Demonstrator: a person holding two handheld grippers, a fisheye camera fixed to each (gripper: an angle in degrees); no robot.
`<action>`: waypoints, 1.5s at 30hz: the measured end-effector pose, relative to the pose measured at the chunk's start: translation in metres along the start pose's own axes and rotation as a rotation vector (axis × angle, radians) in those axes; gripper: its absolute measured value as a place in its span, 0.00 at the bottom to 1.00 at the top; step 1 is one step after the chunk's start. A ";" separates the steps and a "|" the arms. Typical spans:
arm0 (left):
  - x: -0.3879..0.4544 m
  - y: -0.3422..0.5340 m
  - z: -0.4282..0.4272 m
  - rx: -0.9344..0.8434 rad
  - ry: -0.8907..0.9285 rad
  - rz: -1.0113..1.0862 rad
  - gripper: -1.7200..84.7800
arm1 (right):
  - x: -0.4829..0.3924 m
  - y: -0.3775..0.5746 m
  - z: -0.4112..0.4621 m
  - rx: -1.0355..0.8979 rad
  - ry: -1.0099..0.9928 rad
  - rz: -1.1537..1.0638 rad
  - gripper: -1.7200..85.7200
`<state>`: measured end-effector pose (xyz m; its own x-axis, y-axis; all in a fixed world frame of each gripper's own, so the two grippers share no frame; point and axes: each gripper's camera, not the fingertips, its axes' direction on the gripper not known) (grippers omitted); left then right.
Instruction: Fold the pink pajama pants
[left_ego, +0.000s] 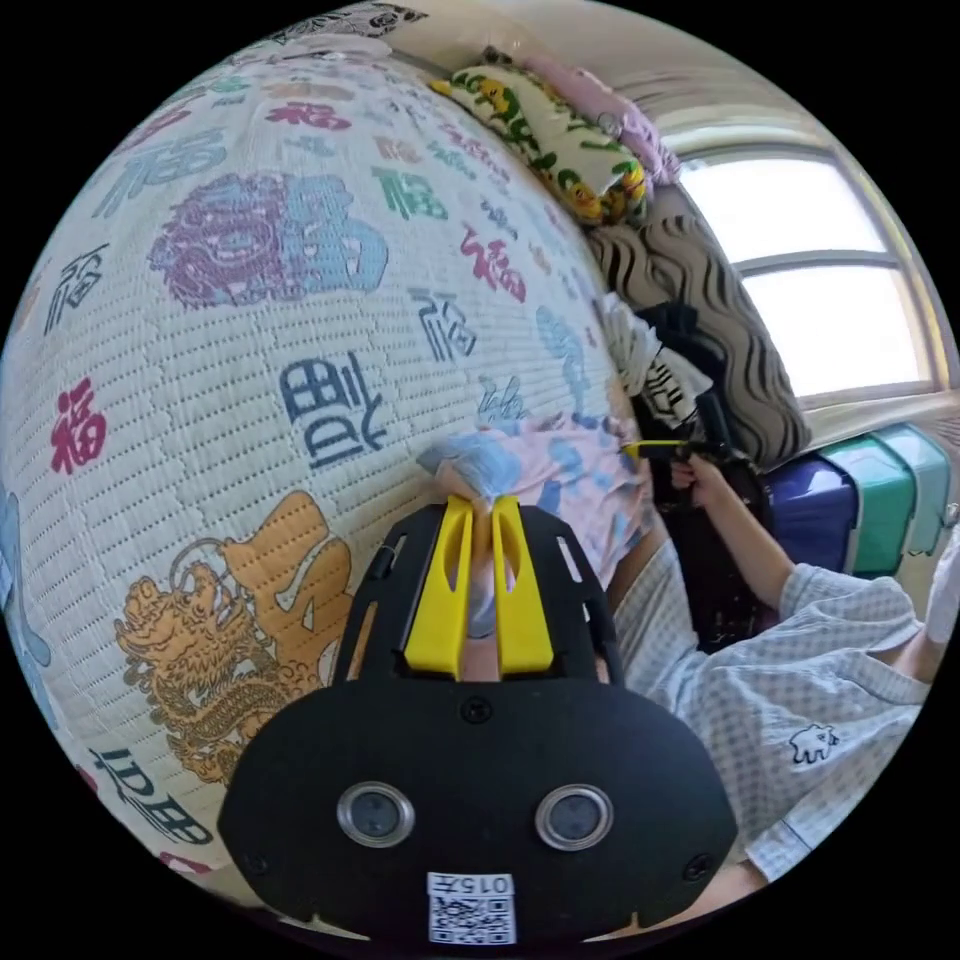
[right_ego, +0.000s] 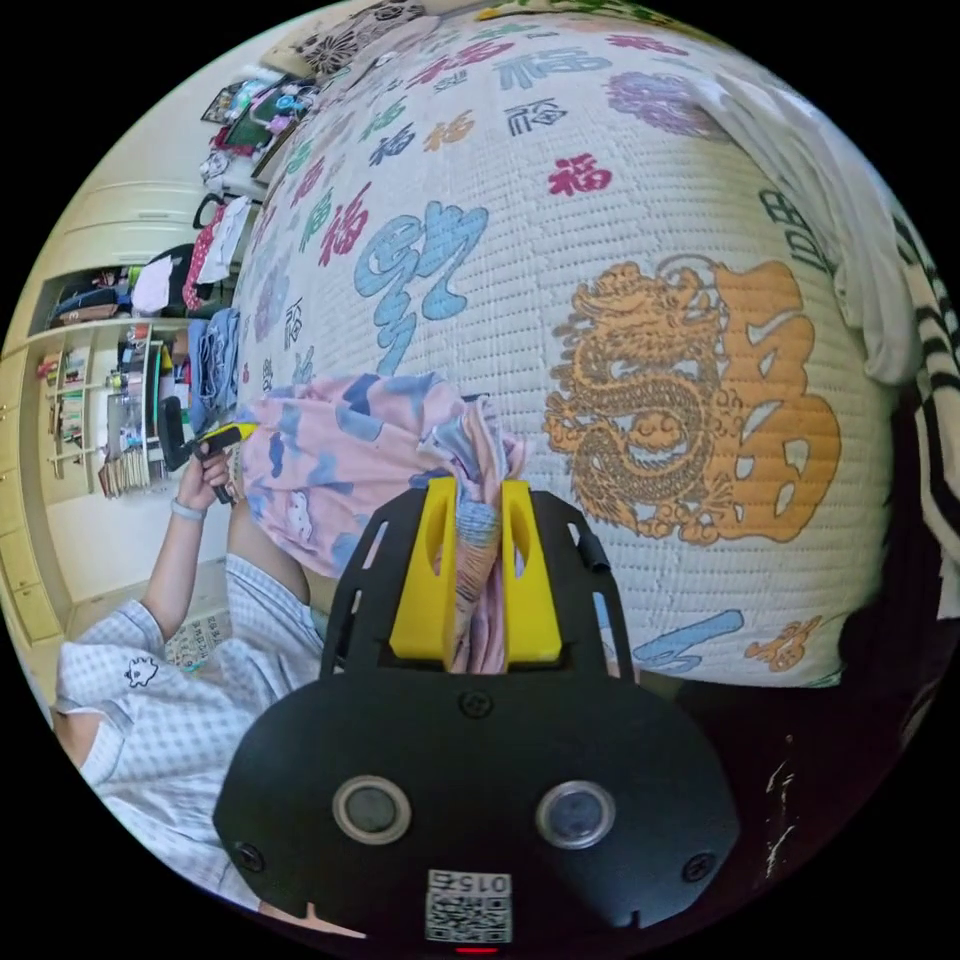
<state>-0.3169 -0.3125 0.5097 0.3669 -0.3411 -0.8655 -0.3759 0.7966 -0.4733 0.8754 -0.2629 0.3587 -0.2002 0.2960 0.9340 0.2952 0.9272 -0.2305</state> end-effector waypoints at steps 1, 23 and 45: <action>0.000 0.001 -0.017 0.044 0.031 0.000 0.04 | -0.005 -0.006 0.000 0.021 -0.014 -0.010 0.10; 0.000 0.118 -0.076 0.092 -0.075 -0.235 0.12 | -0.094 0.014 0.203 0.142 0.161 -0.019 0.12; 0.038 0.151 -0.086 0.044 -0.254 -0.202 0.10 | -0.130 -0.030 0.464 0.057 0.399 -0.088 0.02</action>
<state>-0.4334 -0.2480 0.3907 0.6330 -0.3631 -0.6837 -0.2387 0.7486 -0.6186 0.4591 -0.2231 0.1178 0.1589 0.1126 0.9808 0.2386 0.9596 -0.1489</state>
